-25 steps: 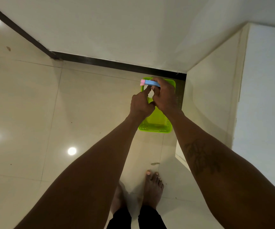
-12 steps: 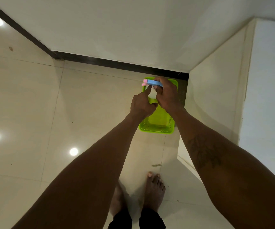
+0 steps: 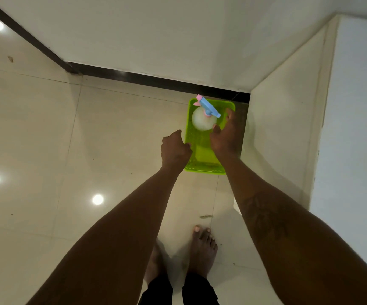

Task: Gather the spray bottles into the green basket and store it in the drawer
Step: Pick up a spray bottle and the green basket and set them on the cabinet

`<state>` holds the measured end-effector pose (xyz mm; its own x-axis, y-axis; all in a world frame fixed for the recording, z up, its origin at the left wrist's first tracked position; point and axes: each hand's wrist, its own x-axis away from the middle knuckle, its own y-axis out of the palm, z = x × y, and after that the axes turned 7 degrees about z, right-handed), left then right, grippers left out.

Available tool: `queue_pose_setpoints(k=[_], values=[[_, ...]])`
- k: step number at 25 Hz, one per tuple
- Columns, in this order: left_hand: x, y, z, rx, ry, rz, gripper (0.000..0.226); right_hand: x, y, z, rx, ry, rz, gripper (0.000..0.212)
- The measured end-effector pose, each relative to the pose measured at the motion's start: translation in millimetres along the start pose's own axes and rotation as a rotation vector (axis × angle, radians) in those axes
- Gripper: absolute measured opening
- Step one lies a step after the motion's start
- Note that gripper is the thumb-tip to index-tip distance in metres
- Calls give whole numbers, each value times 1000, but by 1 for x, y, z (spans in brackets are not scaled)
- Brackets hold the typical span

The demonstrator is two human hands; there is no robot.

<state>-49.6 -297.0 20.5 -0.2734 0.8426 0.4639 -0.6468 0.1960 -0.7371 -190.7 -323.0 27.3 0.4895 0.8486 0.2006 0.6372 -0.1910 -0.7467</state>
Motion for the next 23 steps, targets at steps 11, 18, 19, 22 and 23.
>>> queue_pose_setpoints(k=[11,18,19,22,23], values=[[-21,48,-35,-65,30,-109,27,28,18,58,356,194,52,47],[-10,-3,-52,-104,103,-68,35,48,3,48,247,149,-52,19],[-3,-14,-56,-107,101,-58,35,56,0,42,219,146,-59,17],[24,-55,-57,-98,92,-35,36,84,-21,12,171,165,-73,15],[33,-71,-55,-106,89,-34,36,93,-31,1,167,167,-71,16]])
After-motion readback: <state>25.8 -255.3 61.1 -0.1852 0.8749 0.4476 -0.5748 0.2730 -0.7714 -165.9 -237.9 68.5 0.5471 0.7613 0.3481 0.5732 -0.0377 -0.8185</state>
